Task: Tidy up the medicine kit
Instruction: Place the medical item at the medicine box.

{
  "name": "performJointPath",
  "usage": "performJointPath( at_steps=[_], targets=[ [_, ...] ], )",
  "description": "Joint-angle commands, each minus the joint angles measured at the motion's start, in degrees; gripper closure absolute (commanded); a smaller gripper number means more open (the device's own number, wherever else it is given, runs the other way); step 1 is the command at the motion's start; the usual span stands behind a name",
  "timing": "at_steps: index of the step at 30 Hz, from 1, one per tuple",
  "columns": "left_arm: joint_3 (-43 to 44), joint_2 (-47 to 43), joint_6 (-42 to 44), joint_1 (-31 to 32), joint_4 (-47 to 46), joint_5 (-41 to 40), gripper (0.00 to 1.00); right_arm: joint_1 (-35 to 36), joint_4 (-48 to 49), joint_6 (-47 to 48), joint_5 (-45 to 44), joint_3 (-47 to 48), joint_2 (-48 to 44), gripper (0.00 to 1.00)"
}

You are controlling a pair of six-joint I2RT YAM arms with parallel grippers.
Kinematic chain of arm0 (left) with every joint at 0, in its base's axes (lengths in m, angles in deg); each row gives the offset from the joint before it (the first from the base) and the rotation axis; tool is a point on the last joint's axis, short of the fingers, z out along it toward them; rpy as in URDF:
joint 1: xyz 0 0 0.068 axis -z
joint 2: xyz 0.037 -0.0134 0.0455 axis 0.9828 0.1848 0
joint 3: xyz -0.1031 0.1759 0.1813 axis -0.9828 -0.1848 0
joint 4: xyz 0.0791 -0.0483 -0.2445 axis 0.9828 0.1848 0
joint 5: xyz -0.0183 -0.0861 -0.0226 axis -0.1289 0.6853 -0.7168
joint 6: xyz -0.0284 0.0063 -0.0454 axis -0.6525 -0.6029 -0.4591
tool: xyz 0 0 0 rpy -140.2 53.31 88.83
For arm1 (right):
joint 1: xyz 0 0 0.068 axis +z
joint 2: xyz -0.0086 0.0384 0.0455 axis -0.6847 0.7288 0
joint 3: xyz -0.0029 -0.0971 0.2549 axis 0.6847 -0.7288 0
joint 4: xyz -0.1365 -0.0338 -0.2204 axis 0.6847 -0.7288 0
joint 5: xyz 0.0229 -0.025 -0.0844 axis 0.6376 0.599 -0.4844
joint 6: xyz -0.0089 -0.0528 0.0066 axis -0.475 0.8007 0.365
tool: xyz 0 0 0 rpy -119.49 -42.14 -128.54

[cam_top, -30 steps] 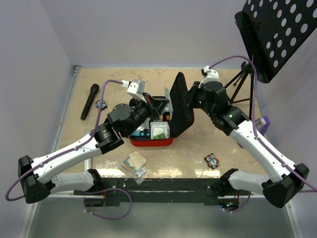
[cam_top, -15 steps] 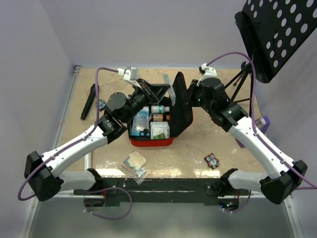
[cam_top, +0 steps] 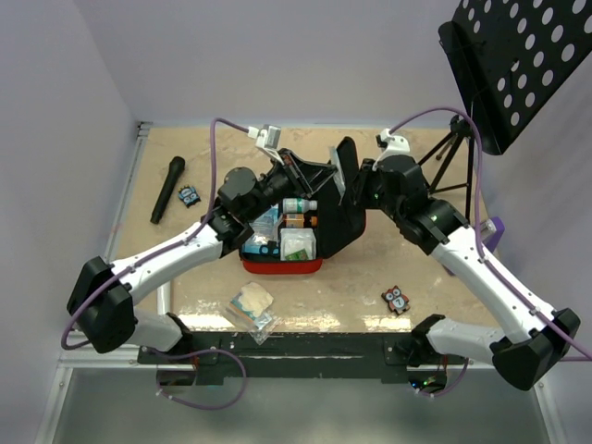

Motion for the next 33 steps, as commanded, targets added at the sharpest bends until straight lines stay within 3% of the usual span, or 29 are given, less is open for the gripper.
performJointPath(
  at_steps=[1, 11, 24, 33],
  targets=[
    [2.7, 2.4, -2.3, -0.7, -6.3, 3.8, 1.00, 0.4, -2.6, 0.4, 0.2, -2.5, -1.4, 0.77],
    [5.5, 6.7, -5.6, -1.4, -9.1, 6.0, 1.00, 0.4, -2.8, 1.0, -0.5, -3.9, -3.0, 0.76],
    [9.3, 10.1, -6.1, -2.1, -7.8, 7.0, 1.00, 0.5, -4.4, 0.8, 0.9, -5.6, -6.6, 0.62],
    [13.6, 14.1, -6.2, -2.2, -3.2, 9.4, 1.00, 0.4, -4.9, 2.2, 1.2, -4.6, -8.1, 0.71]
  ],
)
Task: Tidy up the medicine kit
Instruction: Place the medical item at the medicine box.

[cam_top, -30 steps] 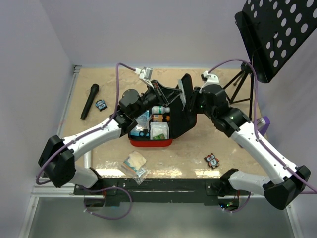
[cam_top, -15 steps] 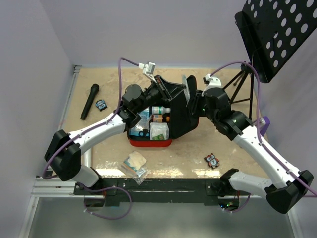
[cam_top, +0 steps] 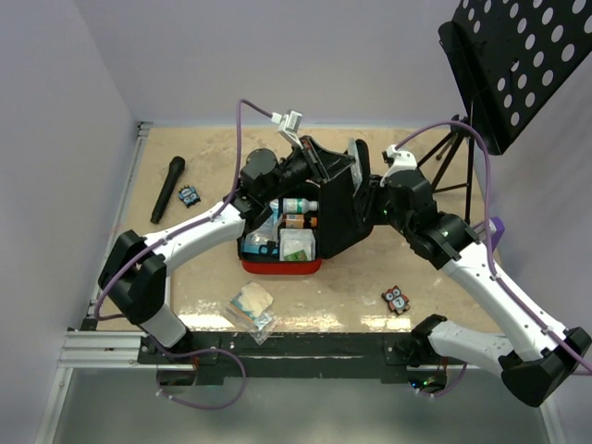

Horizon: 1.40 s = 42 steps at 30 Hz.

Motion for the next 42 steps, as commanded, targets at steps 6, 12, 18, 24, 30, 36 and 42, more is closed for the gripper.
performJointPath(
  at_steps=[6, 12, 18, 24, 30, 36, 42],
  targets=[
    [7.1, 3.0, 0.7, -0.3, 6.2, 2.1, 1.00, 0.4, -0.4, 1.8, 0.4, 1.6, -1.3, 0.74],
    [12.1, 5.3, 2.0, -0.8, 17.9, 0.5, 1.00, 0.4, -0.3, 1.7, 0.4, 1.7, -1.3, 0.73],
    [13.4, 6.8, 1.0, -2.3, 23.2, 1.6, 1.00, 0.3, -0.2, 1.8, 0.6, 1.8, -1.3, 0.71],
    [15.3, 8.2, 0.8, -3.3, 24.8, 5.0, 1.00, 0.4, 0.0, 1.7, 0.4, 1.4, -1.3, 0.70],
    [17.2, 7.9, 4.0, -3.2, 28.1, 6.5, 0.80, 0.3, 0.3, 1.8, 0.7, 1.2, -1.1, 0.69],
    [15.6, 1.3, 8.3, -3.3, 31.1, 2.8, 0.25, 0.4, 0.8, 1.6, 1.0, 1.1, -0.8, 0.68],
    [8.3, -10.0, 13.0, -3.6, 39.4, -8.2, 0.22, 0.4, 1.3, 2.0, 0.3, 1.2, -0.3, 0.68]
  ],
)
